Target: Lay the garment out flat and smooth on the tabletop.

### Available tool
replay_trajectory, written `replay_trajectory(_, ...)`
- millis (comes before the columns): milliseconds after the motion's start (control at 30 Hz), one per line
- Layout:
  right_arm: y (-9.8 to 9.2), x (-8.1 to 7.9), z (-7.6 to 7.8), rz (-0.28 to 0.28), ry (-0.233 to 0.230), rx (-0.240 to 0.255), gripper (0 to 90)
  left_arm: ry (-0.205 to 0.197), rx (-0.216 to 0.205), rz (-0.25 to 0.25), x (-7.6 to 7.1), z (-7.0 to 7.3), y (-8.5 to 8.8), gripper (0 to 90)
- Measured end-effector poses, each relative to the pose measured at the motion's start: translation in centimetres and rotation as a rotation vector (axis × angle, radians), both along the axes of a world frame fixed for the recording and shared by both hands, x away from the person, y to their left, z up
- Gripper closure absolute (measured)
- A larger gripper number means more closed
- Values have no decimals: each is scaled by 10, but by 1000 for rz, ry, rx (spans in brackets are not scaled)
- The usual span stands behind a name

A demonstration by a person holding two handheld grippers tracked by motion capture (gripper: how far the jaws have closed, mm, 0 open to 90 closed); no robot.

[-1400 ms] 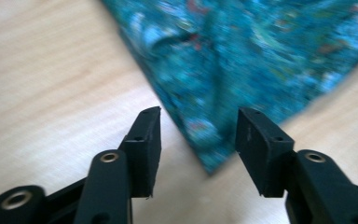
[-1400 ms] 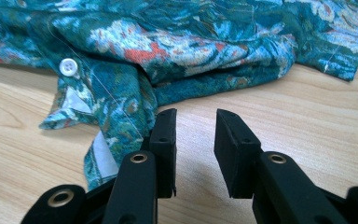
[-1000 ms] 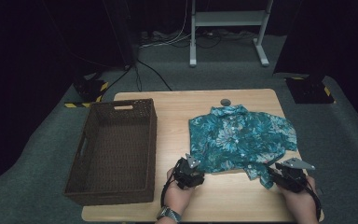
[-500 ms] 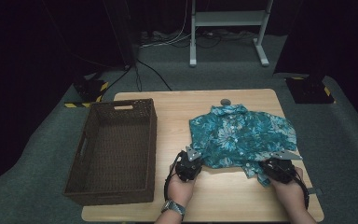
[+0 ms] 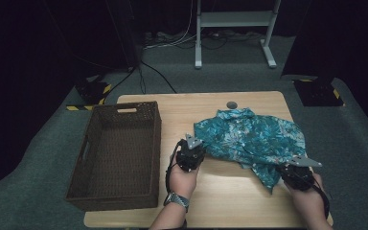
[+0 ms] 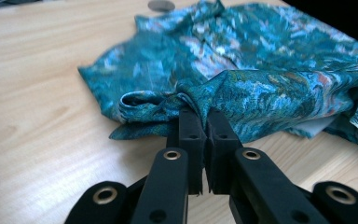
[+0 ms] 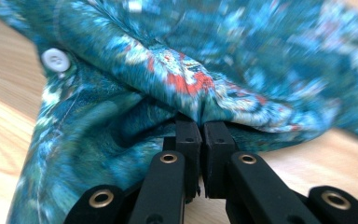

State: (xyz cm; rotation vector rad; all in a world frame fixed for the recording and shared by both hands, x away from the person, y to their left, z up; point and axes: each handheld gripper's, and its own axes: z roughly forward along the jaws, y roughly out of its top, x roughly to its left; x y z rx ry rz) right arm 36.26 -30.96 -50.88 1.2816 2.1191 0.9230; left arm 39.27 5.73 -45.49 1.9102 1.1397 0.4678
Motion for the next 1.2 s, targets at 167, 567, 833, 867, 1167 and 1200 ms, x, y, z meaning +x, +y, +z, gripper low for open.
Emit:
replay_trajectory(167, -8, -12, 32, 24, -72, 14, 867, -15, -10, -5, 1, 16, 4, 864)
replay_trajectory(567, -1, -11, 66, 41, -127, 50, 863, -24, -20, 4, 0, 37, 14, 860)
replay_trajectory(833, 9, 17, 46, 31, -58, 11, 858, 77, 26, 27, 26, 3, 11, 858)
replay_trajectory(867, 10, 21, 42, 26, -50, 9, 858, 79, 31, 29, 29, -2, 9, 858)
replay_trajectory(1167, 21, 58, 4, 0, 32, -34, 820, 128, 91, 73, 55, -37, 5, 816)
replay_trajectory(1200, 21, 61, 2, 0, 37, -39, 810, 134, 96, 73, 58, -40, 5, 815)
